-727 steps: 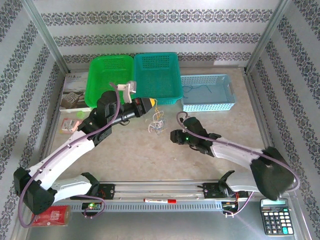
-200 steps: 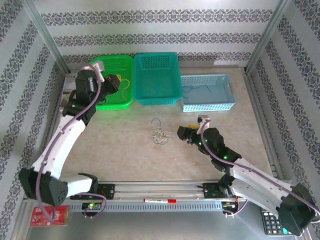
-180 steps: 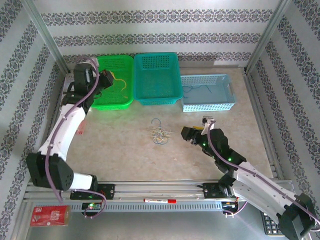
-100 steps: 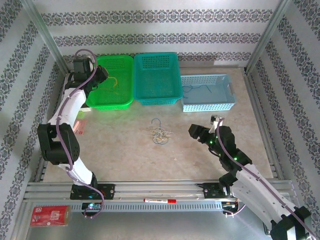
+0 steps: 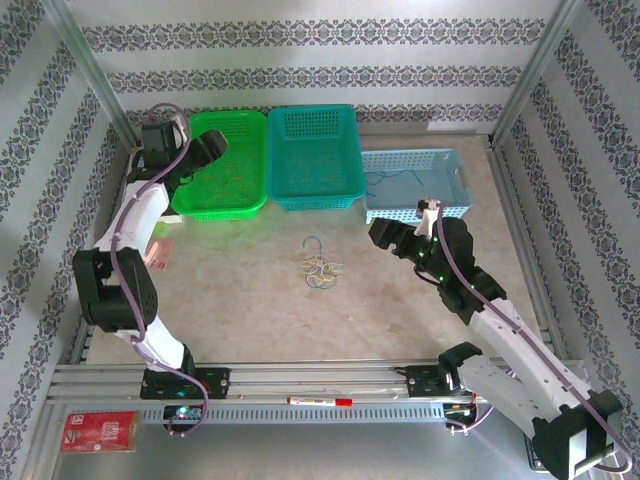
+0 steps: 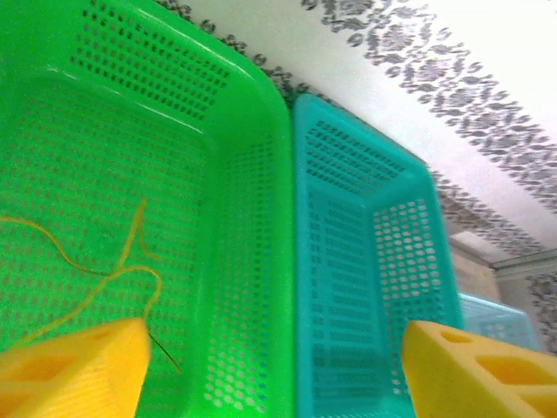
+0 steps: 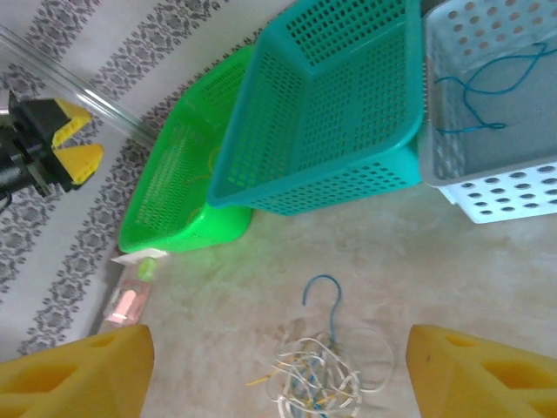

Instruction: Untangle the cables

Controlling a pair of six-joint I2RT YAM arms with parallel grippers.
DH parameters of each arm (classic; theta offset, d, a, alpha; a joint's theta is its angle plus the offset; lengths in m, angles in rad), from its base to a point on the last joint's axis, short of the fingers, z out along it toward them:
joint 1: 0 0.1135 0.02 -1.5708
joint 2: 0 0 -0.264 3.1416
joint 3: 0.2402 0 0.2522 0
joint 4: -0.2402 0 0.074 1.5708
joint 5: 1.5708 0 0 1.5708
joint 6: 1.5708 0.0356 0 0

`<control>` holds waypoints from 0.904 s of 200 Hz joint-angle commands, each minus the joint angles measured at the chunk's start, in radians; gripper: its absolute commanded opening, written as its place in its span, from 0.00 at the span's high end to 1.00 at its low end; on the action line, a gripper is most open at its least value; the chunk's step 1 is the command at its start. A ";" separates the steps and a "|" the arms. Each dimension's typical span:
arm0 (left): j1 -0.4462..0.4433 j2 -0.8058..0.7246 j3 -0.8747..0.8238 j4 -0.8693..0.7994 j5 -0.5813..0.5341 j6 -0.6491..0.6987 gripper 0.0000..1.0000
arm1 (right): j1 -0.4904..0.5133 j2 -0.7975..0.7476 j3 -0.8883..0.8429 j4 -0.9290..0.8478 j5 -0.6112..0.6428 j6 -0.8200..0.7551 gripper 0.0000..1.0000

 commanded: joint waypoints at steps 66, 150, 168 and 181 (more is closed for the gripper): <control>-0.072 -0.363 -0.320 0.123 0.162 -0.171 0.00 | 0.029 0.168 0.058 0.002 -0.089 0.043 0.08; -0.331 -0.563 -0.626 0.184 0.068 -0.285 0.00 | 0.261 0.330 -0.001 0.062 0.018 0.127 0.27; -0.373 -0.594 -0.698 0.215 0.044 -0.315 0.00 | 0.299 0.375 -0.004 0.082 0.025 0.138 0.30; -0.391 -0.612 -0.741 0.234 0.034 -0.335 0.00 | 0.315 0.406 -0.003 0.095 0.026 0.141 0.32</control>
